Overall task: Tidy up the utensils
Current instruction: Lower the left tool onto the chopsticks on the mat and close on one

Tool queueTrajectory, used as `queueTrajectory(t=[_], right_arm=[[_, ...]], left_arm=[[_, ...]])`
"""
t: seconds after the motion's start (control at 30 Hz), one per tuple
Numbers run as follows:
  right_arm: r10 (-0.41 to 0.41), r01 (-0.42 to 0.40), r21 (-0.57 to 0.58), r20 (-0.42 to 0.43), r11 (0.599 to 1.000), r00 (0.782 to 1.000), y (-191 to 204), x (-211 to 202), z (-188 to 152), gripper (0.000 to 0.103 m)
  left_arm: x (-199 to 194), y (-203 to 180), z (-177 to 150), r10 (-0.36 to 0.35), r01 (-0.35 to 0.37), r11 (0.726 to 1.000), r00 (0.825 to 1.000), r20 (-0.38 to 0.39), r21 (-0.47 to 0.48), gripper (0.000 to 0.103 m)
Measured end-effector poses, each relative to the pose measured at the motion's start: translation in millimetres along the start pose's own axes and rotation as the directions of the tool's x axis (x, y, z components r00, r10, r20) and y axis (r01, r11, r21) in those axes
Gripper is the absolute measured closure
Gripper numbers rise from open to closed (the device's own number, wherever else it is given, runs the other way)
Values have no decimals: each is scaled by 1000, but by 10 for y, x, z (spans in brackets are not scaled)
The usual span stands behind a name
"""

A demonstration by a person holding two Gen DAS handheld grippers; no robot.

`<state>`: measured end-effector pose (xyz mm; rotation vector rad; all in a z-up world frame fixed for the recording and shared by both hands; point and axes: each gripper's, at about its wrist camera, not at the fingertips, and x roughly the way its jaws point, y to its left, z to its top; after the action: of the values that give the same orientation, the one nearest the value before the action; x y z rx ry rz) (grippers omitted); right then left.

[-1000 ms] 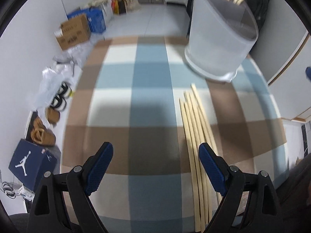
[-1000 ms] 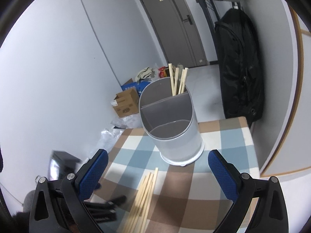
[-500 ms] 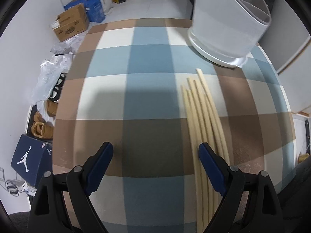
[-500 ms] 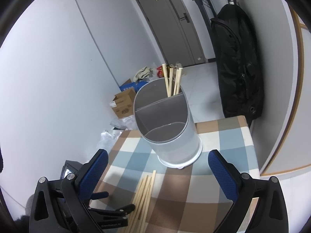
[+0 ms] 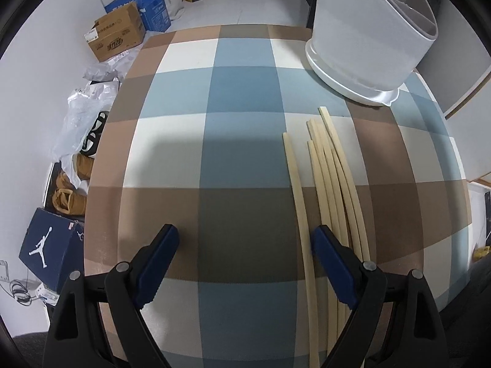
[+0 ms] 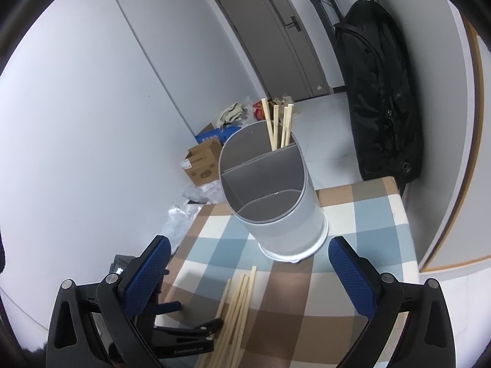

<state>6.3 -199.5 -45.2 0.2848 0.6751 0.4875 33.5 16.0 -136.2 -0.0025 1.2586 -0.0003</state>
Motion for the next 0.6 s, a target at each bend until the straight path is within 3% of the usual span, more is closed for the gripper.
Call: queueTrajectory(t=[0.13, 0.27, 0.47, 0.53, 0.6], right_arm=[[-7, 7, 1, -6, 1000, 1000, 1, 2, -2, 0], [-16, 16, 1, -21, 1000, 1000, -14, 23, -15, 0], [-47, 49, 23, -85, 999, 995, -104, 124, -49, 0], [-53, 57, 35, -107, 998, 993, -140, 166, -62, 0], [-50, 56, 46, -126, 997, 991, -168, 198, -73, 0]], left_arm=[[33, 5, 96, -2, 2, 1000, 1000, -2, 8, 17], [61, -11, 220, -19, 19, 1000, 1000, 8, 19, 29], [63, -68, 330, -45, 43, 998, 998, 36, 53, 71], [62, -67, 338, -56, 54, 997, 997, 44, 50, 90], [74, -39, 362, -82, 80, 996, 996, 45, 29, 100]])
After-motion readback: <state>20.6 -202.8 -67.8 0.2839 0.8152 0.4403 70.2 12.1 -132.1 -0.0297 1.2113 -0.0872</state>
